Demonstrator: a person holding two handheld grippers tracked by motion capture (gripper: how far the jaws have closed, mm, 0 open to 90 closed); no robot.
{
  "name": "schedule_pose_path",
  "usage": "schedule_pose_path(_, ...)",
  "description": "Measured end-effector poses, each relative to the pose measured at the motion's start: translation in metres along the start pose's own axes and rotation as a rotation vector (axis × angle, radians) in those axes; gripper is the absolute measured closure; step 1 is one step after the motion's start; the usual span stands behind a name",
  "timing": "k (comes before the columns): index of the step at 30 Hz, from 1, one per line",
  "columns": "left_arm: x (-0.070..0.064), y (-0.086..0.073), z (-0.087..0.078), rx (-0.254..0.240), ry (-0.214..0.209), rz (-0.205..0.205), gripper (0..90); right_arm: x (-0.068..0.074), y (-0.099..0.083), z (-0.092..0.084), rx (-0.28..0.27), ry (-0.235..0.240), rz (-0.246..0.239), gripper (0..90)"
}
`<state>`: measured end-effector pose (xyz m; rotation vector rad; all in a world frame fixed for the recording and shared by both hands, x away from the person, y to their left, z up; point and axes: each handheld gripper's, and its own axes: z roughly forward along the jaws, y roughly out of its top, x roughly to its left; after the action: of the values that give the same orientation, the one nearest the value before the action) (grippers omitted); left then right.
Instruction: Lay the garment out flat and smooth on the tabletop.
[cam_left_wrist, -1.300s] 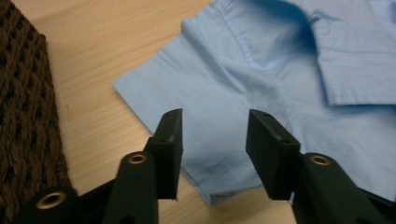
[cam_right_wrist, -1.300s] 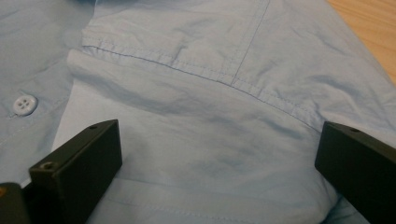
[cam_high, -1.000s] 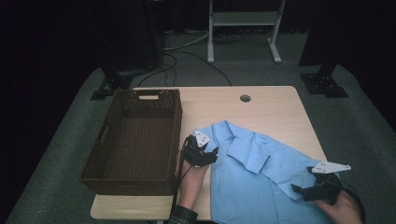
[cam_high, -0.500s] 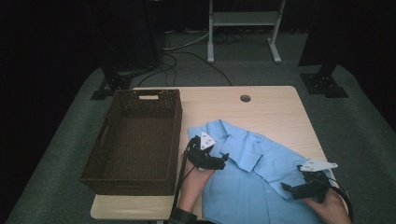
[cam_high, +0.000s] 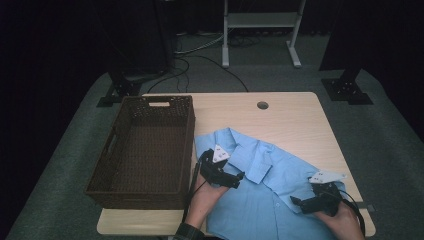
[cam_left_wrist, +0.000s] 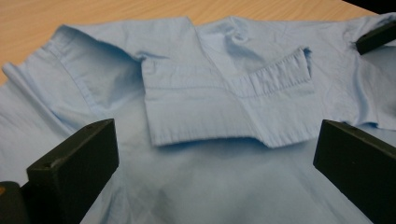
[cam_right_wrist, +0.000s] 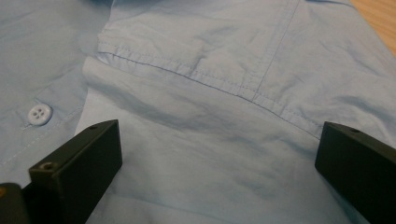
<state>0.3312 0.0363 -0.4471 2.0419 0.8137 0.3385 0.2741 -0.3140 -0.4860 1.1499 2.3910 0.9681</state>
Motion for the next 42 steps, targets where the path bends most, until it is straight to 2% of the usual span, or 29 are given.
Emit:
schedule_pose_path(4, -0.005, -0.011, 0.002, 0.033, 0.008, 0.044, 0.0, 0.004, 0.008, -0.001, 0.05, -0.016, -0.024, 0.0)
schedule_pose_path(6, -0.008, -0.015, 0.003, 0.047, 0.001, 0.06, 0.0, 0.007, 0.012, -0.002, 0.034, -0.003, -0.04, 0.0)
schedule_pose_path(13, -0.012, -0.019, 0.009, 0.088, -0.001, 0.103, 0.0, 0.012, 0.024, -0.005, -0.009, 0.026, -0.048, 0.0)
schedule_pose_path(20, -0.01, -0.023, 0.016, 0.144, 0.005, 0.114, 0.0, 0.014, 0.034, -0.005, -0.03, 0.048, -0.055, 0.0)
schedule_pose_path(28, -0.007, -0.026, 0.018, 0.158, 0.003, 0.112, 0.0, 0.018, 0.045, -0.004, -0.048, 0.052, -0.073, 0.0)
schedule_pose_path(33, -0.006, -0.029, 0.021, 0.184, 0.003, 0.112, 0.0, 0.02, 0.05, -0.001, -0.045, 0.069, -0.082, 0.0)
schedule_pose_path(42, -0.003, -0.032, 0.021, 0.168, -0.004, 0.105, 0.0, 0.024, 0.057, 0.002, -0.039, 0.08, -0.111, 0.0)
